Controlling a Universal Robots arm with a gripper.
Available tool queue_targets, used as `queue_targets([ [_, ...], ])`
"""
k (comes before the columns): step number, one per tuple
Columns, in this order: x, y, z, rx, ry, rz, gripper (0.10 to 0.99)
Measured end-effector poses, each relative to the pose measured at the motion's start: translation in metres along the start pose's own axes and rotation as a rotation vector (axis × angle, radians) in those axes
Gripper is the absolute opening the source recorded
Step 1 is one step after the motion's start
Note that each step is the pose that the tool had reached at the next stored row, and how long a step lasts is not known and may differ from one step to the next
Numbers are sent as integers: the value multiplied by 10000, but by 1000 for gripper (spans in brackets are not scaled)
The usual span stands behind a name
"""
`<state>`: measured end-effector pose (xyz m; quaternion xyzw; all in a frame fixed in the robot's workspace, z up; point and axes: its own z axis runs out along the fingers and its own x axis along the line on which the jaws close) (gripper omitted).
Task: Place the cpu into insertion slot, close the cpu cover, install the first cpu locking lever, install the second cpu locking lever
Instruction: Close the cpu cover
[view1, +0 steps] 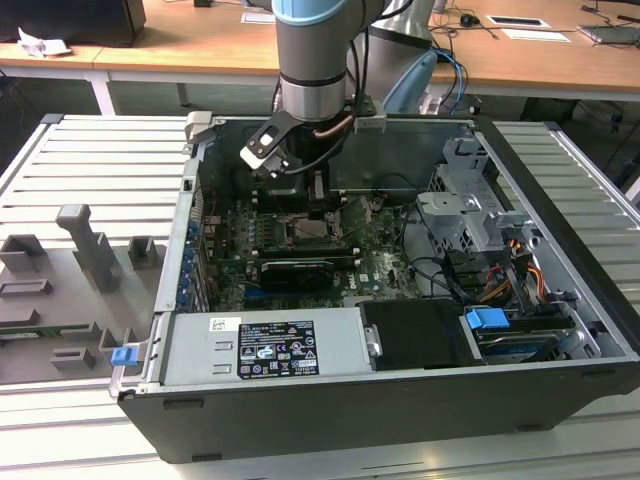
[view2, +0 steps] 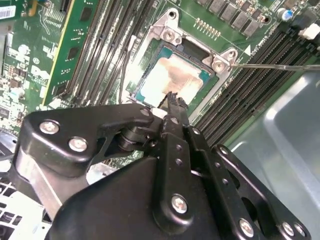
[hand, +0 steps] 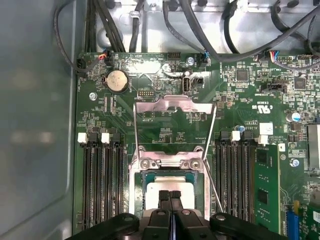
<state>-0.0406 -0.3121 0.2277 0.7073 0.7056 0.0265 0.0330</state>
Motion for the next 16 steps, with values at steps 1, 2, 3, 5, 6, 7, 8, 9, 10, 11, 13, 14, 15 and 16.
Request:
queue_targets([
  [1, 0, 2, -21, 12, 1, 2, 106],
  [2, 0, 10, -21, 21, 4, 0, 106],
  [3, 0, 53, -17, 40, 7, 1, 106],
  [5, 0, 63, -29, 47, 5, 2, 106],
  [6, 0, 64, -47, 46, 6, 2, 106],
  [7, 0, 66, -69, 46, 6, 2, 106],
  [8, 1, 67, -81, 46, 7, 2, 106],
  [9, 1, 69, -99, 46, 6, 2, 106],
  [10, 1, 70, -110, 46, 7, 2, 106],
  [11, 1, 70, -120, 46, 6, 2, 106],
  [13, 2, 71, -125, 45, 8, 2, 106],
  [14, 2, 71, -130, 46, 7, 2, 106],
  [15, 2, 72, -135, 46, 7, 2, 106],
  [16, 2, 72, -137, 46, 7, 2, 106],
])
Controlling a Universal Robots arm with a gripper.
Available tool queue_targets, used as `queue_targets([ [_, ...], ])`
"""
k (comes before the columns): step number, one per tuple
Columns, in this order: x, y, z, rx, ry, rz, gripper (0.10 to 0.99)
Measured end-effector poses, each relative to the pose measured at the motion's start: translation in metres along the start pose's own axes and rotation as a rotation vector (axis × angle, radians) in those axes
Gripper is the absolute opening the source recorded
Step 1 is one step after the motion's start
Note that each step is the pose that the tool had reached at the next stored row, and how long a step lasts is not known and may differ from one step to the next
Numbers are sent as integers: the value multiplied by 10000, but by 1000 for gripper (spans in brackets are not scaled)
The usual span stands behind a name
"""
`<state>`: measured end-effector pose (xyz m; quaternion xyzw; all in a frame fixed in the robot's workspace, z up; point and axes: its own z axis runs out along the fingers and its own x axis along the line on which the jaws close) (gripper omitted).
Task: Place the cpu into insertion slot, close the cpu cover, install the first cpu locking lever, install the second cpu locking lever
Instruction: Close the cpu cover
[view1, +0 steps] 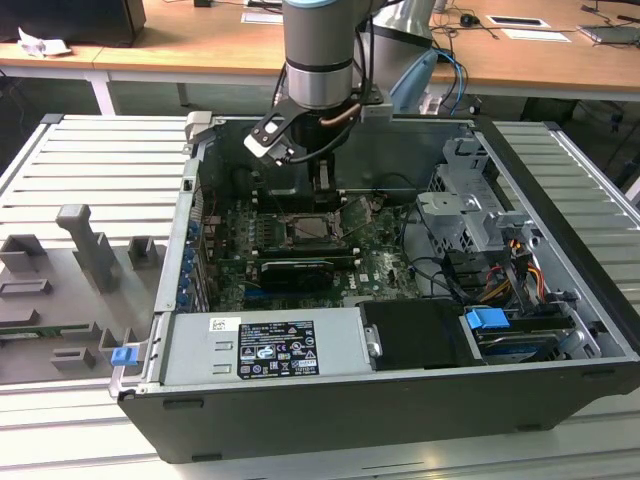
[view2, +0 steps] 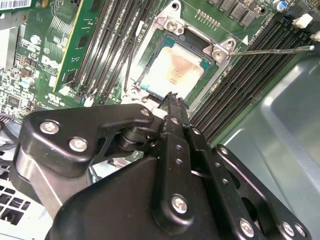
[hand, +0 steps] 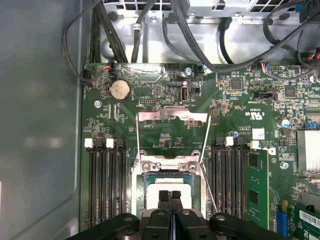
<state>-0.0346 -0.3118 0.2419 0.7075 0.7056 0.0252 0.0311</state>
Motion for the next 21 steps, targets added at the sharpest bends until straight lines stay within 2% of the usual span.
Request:
queue_targets([
  [6, 0, 2, -10, 1, -1, 1, 106],
  [21, 0, 58, -20, 0, 0, 0, 106],
])
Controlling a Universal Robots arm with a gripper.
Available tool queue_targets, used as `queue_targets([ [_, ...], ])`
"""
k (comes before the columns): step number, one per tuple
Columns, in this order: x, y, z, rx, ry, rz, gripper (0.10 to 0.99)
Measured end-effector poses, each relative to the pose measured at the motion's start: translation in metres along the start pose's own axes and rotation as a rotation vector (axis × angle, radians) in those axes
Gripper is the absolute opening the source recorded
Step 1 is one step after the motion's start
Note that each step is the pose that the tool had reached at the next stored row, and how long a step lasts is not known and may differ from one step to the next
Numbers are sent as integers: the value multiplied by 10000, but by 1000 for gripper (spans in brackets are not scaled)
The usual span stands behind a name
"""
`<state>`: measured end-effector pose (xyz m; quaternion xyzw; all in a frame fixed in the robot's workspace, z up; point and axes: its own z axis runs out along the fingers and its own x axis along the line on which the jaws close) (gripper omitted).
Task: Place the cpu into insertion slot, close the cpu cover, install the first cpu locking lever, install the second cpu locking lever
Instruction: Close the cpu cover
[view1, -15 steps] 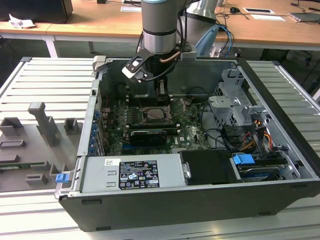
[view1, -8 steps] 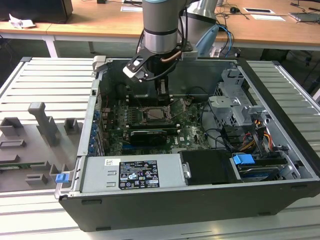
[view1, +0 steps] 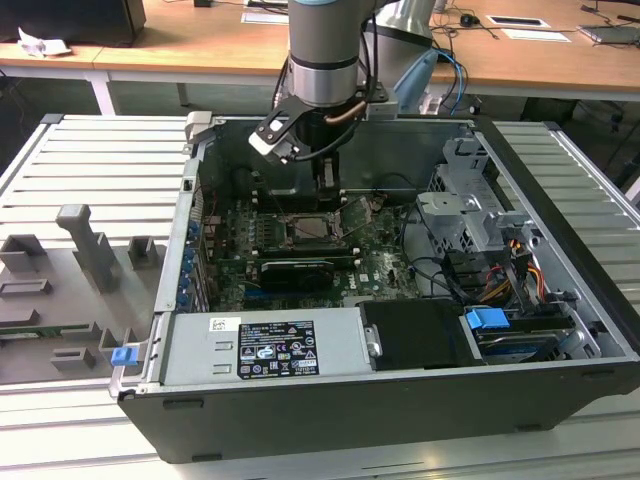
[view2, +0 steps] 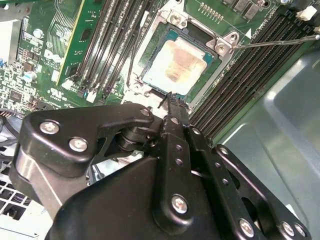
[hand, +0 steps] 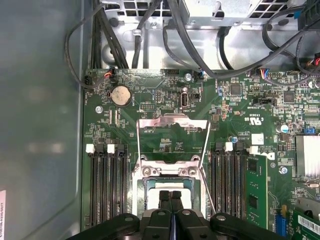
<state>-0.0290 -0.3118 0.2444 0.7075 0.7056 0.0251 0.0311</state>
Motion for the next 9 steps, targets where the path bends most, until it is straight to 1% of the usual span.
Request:
queue_targets([
  [5, 0, 31, -11, 0, 0, -2, 106],
  [9, 0, 77, -9, 6, -1, 1, 106],
])
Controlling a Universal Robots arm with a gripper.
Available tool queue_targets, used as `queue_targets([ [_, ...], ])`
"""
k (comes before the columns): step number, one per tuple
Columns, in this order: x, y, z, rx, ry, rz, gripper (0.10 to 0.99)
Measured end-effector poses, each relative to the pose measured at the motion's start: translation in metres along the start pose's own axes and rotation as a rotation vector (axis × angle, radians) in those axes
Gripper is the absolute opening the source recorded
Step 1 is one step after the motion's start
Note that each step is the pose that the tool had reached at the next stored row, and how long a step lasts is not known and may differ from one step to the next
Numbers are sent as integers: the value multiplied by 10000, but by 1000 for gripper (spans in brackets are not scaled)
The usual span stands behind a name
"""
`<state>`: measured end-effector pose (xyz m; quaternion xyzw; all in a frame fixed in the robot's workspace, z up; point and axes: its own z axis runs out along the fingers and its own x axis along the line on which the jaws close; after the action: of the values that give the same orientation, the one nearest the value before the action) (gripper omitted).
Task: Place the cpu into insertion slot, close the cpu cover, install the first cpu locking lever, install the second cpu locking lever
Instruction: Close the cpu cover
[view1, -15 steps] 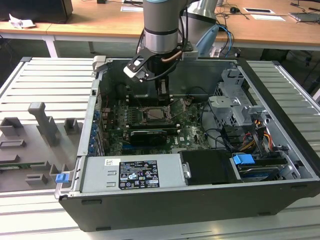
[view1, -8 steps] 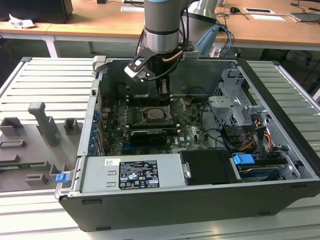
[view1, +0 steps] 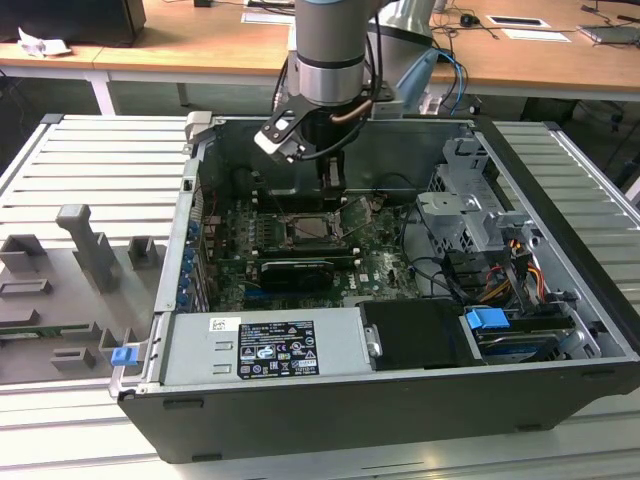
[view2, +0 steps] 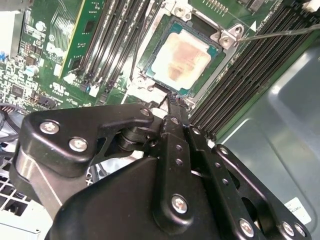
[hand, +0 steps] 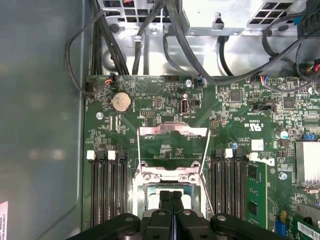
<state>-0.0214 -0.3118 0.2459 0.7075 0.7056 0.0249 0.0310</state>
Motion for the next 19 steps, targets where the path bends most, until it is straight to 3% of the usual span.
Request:
queue_targets([
  [6, 2, 11, -104, 0, -5, 1, 106],
  [19, 2, 147, -95, 0, -4, -1, 106],
])
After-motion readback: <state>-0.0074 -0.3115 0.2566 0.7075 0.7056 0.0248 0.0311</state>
